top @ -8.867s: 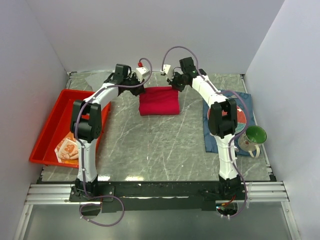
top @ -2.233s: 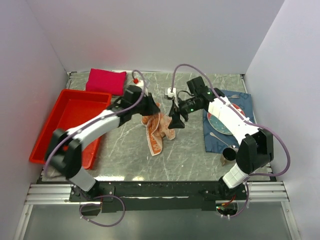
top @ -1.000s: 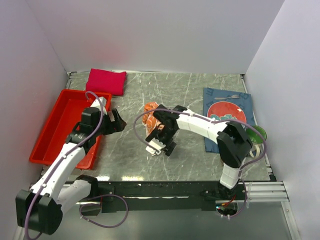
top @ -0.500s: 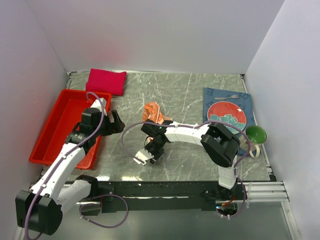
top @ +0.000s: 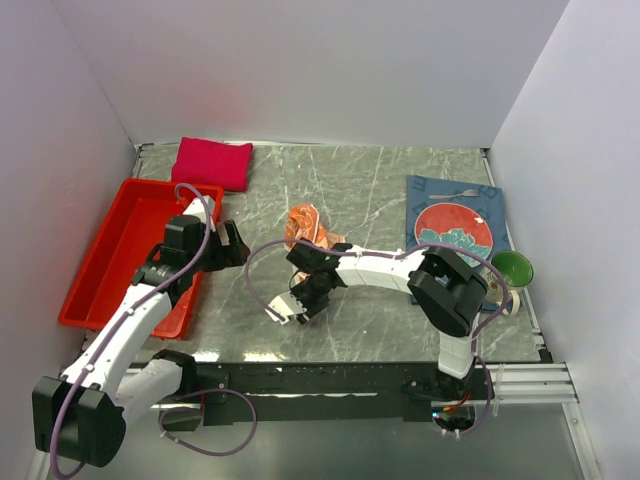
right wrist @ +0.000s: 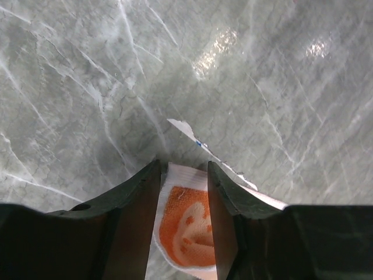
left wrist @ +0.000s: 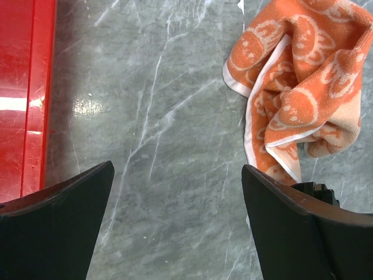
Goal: Fold and stack the mixed laundry pile
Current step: Flatten out the T-shirt at the center of the board.
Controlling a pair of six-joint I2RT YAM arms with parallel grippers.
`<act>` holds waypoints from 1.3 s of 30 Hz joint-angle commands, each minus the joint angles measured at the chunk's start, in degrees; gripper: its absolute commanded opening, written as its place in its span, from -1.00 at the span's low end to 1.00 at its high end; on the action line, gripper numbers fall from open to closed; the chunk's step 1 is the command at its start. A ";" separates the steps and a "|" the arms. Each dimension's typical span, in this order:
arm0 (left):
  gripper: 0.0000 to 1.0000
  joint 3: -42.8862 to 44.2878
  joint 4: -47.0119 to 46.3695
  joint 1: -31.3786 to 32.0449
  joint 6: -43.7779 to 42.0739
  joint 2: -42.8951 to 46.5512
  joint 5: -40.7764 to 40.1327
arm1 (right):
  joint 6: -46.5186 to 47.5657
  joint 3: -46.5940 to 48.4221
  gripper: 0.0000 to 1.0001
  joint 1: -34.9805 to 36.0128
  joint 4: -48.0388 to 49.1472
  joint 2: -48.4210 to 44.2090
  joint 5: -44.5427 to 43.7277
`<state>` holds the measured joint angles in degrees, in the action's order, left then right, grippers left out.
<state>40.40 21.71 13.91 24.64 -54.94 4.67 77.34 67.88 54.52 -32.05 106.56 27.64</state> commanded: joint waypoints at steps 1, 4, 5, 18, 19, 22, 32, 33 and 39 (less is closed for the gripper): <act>0.94 1.26 -2.38 -0.11 -0.65 -0.35 0.69 | -2.54 -1.78 -0.08 -1.35 -0.03 -1.53 -3.73; 0.94 1.17 -2.64 -0.03 -0.65 -0.43 0.78 | -3.33 -2.48 -0.10 -1.88 0.50 -1.36 -3.73; 0.93 1.08 -2.73 -0.11 -0.65 -0.43 0.87 | -3.42 -2.83 -0.13 -2.05 0.76 -1.27 -3.82; 0.94 -0.32 -8.70 -0.11 -7.75 -0.26 14.45 | -16.58 8.20 -1.00 -11.53 -6.95 -8.11 9.26; 0.94 -0.59 -9.93 -0.11 -9.33 -0.43 16.49 | -17.83 9.80 -1.00 -13.20 -8.01 -9.08 13.02; 0.94 -1.82 -15.11 -0.03 -14.70 -0.96 22.75 | -20.74 14.20 -1.00 -20.40 -10.83 -12.60 16.82; 0.96 5.46 -26.29 5.84 -31.82 -20.69 31.81 | -30.92 15.01 -1.00 -38.69 -7.86 -19.29 23.43; 0.95 8.87 -25.85 6.65 -32.72 -23.00 31.72 | -32.07 14.48 -1.00 -39.66 -7.50 -19.46 23.08; 0.84 23.47 -23.04 9.11 -35.80 -41.02 33.04 | -31.99 11.93 -1.00 -45.29 -6.09 -19.29 23.16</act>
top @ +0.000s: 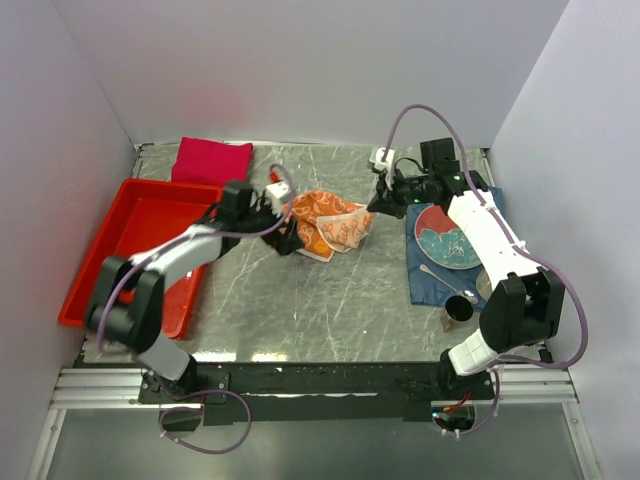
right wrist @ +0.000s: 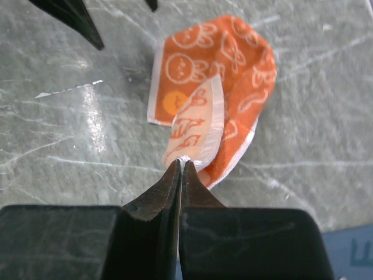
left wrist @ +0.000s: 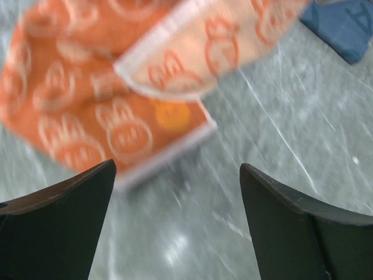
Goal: Fold and stack the mixed laundry pile
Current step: Flatten out the T-shirt at the center of the board.
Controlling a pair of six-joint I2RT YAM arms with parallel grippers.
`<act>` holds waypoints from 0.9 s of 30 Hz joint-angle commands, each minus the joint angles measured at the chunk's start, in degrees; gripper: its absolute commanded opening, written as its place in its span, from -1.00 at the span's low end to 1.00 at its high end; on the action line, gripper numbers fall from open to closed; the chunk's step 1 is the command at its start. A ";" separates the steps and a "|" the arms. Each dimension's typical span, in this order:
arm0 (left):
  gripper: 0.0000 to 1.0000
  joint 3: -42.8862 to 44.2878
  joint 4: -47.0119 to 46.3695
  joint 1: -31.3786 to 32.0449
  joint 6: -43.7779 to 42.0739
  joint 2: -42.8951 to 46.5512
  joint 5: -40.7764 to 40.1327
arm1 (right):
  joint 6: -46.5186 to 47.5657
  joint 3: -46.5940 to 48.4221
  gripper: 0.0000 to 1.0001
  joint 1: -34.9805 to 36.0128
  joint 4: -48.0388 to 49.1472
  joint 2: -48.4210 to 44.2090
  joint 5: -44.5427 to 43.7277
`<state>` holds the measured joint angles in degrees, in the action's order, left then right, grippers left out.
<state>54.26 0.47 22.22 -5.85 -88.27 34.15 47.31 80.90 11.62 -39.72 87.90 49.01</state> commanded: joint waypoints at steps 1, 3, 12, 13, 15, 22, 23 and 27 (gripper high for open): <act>0.82 11.46 -1.53 0.90 -5.40 -9.53 3.73 | -1.87 -1.10 -1.00 -3.26 1.41 -0.45 1.96; 0.79 17.35 -0.65 1.25 -5.05 -14.81 4.87 | -1.87 -1.36 -1.00 -3.88 1.40 -0.01 2.05; 0.70 40.66 12.27 1.25 0.74 -34.06 16.90 | -1.78 0.13 -1.00 -4.76 0.97 1.66 4.07; 0.70 41.18 12.27 1.16 1.53 -34.86 18.31 | -1.78 0.13 -1.00 -4.76 0.88 1.84 4.16; 0.70 41.98 12.89 1.16 3.38 -36.79 18.49 | -1.61 0.48 -1.00 -4.76 0.53 2.10 4.51; 0.67 45.49 17.19 0.37 8.83 -41.54 18.76 | -1.34 -0.39 -1.00 -4.85 0.09 1.66 4.60; 0.67 45.76 17.20 0.37 9.10 -42.07 18.58 | -1.52 -0.66 -1.00 -4.85 0.09 1.58 4.60; 0.64 45.41 15.88 0.37 10.24 -42.25 17.70 | -1.87 -0.84 -1.00 -4.85 0.26 1.49 4.69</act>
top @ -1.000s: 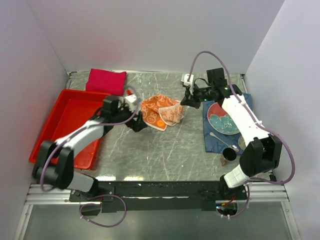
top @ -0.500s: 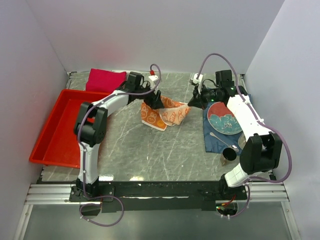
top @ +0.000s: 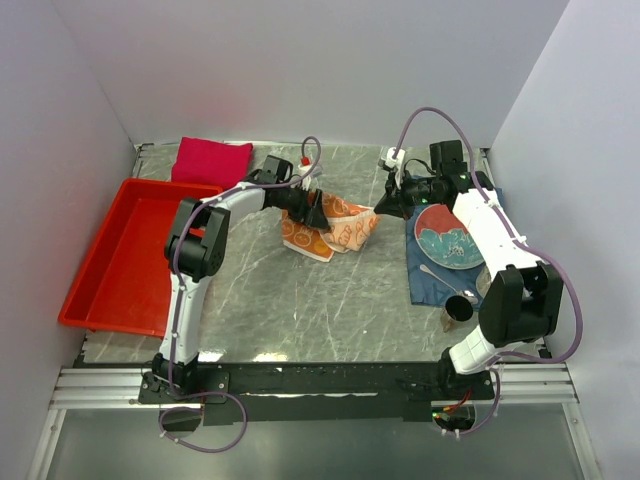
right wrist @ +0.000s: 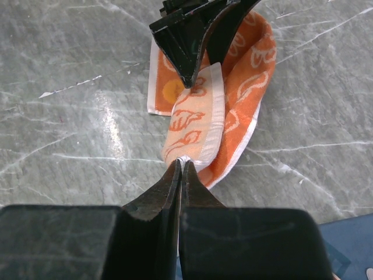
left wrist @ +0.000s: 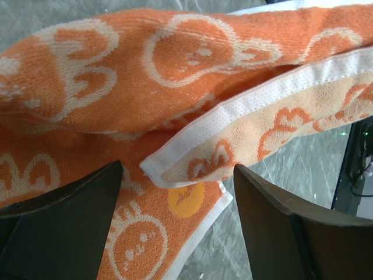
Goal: Fold and stack the mixed laundry pile
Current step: Flatten out the T-shirt at the center of the board.
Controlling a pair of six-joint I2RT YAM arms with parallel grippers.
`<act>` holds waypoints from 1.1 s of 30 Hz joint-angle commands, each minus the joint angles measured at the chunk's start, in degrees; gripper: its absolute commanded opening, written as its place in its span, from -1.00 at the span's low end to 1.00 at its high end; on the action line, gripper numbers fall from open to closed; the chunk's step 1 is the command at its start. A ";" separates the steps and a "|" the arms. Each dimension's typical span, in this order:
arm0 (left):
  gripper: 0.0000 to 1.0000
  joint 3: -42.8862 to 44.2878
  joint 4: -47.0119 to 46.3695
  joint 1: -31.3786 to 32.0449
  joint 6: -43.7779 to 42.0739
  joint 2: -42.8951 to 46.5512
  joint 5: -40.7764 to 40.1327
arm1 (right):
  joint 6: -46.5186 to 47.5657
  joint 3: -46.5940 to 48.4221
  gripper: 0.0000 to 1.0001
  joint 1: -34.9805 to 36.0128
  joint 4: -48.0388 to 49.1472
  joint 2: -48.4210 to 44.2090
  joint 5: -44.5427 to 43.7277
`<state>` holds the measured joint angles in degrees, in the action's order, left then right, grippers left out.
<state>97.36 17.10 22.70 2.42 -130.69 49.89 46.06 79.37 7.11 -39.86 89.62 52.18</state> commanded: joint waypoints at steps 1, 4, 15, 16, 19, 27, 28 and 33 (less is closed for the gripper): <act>0.63 2.22 -1.10 -0.11 2.33 0.26 1.88 | -0.62 0.69 -1.00 -0.35 0.31 -0.33 1.52; 0.44 2.57 -1.55 -0.20 2.86 0.26 3.37 | -0.62 0.52 -1.00 -0.35 0.31 -0.42 1.52; -0.27 1.78 -2.43 -0.20 4.97 0.97 7.33 | -0.27 0.87 -1.00 -0.43 0.04 0.20 1.34; -0.33 1.87 -2.08 -0.20 4.88 0.88 7.42 | -0.27 0.87 -1.00 -0.35 0.04 0.29 1.25; -0.49 1.60 -2.07 -0.20 4.97 1.32 7.50 | -0.27 0.78 -1.00 -0.35 0.13 0.38 1.34; -0.98 0.20 -2.42 -1.07 4.70 6.92 1.38 | 0.78 3.24 -1.00 -0.43 -0.66 0.11 -0.06; -0.98 -1.37 -3.03 -1.69 4.62 11.38 -0.13 | 1.13 5.16 -1.00 -0.35 -0.75 0.02 -0.85; -0.98 -3.14 -4.79 -2.04 -0.65 28.27 -11.99 | 2.45 15.70 -1.00 -0.52 -1.80 0.37 -7.35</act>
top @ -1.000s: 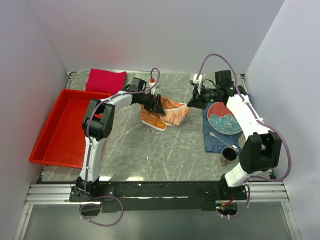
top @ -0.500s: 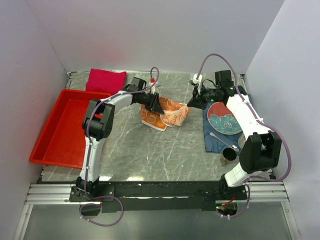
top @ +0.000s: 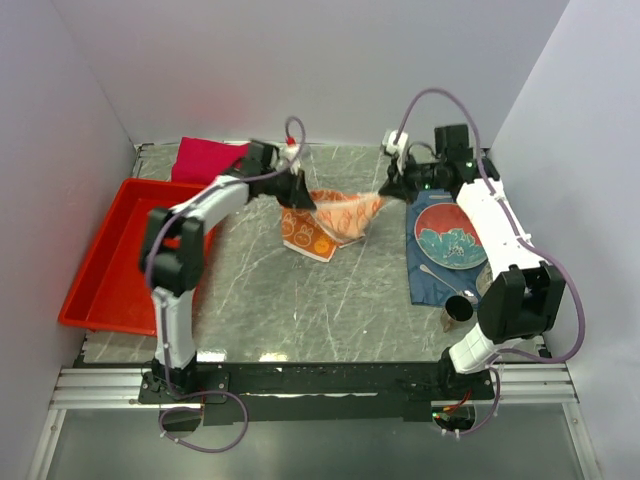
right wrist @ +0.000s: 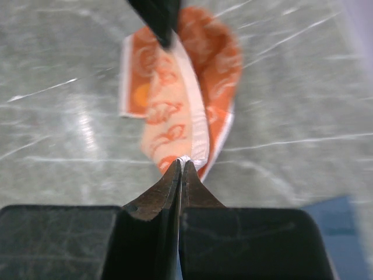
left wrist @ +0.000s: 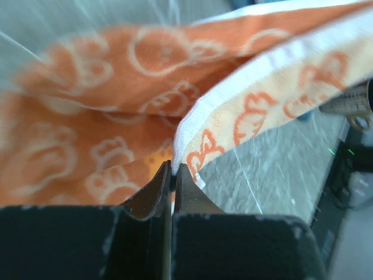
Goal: Fold and stack the mixed laundry pile
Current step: Flatten out the T-shirt at the center of the board.
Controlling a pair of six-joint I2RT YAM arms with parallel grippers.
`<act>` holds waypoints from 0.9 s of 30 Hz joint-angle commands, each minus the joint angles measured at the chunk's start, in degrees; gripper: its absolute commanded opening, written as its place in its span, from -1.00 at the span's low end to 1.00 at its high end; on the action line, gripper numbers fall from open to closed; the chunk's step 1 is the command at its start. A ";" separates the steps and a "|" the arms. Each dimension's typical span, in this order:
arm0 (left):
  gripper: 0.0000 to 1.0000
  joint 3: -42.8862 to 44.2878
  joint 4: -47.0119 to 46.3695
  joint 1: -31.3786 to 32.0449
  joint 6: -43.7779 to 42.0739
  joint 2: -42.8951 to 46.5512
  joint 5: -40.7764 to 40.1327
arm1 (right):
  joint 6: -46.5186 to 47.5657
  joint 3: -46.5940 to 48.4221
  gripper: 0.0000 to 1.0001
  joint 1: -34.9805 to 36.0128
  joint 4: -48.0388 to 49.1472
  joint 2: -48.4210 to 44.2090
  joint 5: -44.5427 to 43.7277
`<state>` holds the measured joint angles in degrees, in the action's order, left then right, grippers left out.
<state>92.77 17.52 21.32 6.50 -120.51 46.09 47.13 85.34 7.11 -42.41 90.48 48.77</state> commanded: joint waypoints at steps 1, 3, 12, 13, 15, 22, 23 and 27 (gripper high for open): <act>-0.98 1.62 -5.56 -0.58 -5.79 22.90 -10.90 | 1.56 13.67 -1.00 -0.44 1.01 -0.56 -4.30; -0.98 2.15 -6.53 -0.40 -8.69 27.15 -13.47 | 1.21 18.00 -1.00 -0.43 1.19 -0.56 -4.74; -0.98 14.18 -7.24 6.00 -18.44 40.52 -25.25 | -3.36 40.24 -1.00 -0.43 9.18 -3.46 -5.62; -0.98 17.24 -6.80 7.84 -19.15 41.05 -25.78 | -4.67 42.26 -1.00 -0.43 10.23 -4.68 -5.45; -0.99 20.50 -5.66 9.26 -20.64 41.23 -26.66 | -5.91 44.11 -1.00 -0.35 13.13 -5.92 -5.09; -0.98 30.01 -5.29 17.26 -24.52 43.77 -26.84 | -12.40 50.53 -1.00 -0.35 17.01 -10.93 -2.90; -0.98 29.75 -5.91 17.78 -24.69 44.39 -26.66 | -12.77 50.89 -1.00 -0.35 16.84 -11.11 -2.37; -0.98 27.13 -6.97 19.11 -24.78 46.32 -26.84 | -13.56 50.64 -1.00 -0.26 15.70 -12.34 -2.63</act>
<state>120.60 13.32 39.68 -16.34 -76.40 20.25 36.75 135.83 7.18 -27.70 78.67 46.13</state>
